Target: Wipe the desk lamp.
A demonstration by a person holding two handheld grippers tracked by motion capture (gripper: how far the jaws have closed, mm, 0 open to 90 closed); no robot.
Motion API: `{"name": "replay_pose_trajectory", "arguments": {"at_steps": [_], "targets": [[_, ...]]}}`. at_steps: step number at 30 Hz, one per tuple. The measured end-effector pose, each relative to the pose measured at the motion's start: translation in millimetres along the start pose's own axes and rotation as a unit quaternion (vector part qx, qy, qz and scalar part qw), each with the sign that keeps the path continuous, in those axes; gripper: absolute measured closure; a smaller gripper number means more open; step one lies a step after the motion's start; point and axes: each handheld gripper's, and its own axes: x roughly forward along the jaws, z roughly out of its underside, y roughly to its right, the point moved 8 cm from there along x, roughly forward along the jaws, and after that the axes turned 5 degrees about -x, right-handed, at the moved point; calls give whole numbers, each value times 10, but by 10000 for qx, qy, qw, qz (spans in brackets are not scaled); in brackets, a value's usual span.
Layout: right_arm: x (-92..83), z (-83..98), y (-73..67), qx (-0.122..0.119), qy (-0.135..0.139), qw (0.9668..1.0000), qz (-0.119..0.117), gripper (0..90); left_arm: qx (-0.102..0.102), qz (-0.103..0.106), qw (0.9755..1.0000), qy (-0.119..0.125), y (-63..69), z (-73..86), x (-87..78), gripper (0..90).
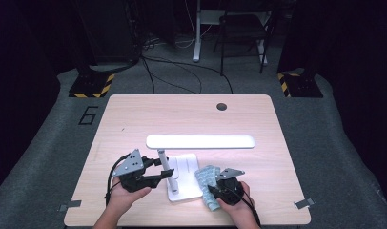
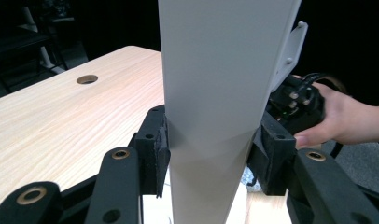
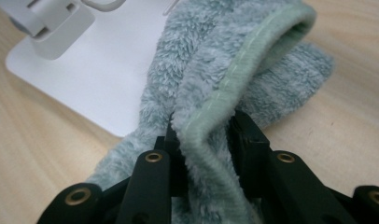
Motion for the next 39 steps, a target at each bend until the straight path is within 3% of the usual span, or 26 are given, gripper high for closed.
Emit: {"name": "replay_pose_trajectory", "arguments": {"at_steps": [9,12,24,28,32,35,37,39], "targets": [[229,-233,170,215,121,9994,259,705,-29,72,10000,54,-14,-3,9,532],[292,-296,239,156,118,9994,300,705,4,103,9999,47,-17,-3,8,532],[639,-676,493,375,124,9976,573,702,25,178,9998,-65,7,-2,8,530],[732,-781,572,516,110,9971,542,700,86,155,9998,-49,-2,-3,4,529],[812,-869,633,562,210,9967,547,694,24,171,9998,-77,13,0,1,529],[804,-872,659,811,209,9953,489,691,10,57,10000,-37,15,-2,7,529],[778,-846,691,670,278,9962,480,690,2,22,10000,-26,14,-3,8,529],[765,-841,691,744,310,9956,486,689,6,-13,10000,-34,12,-3,7,529]]}}
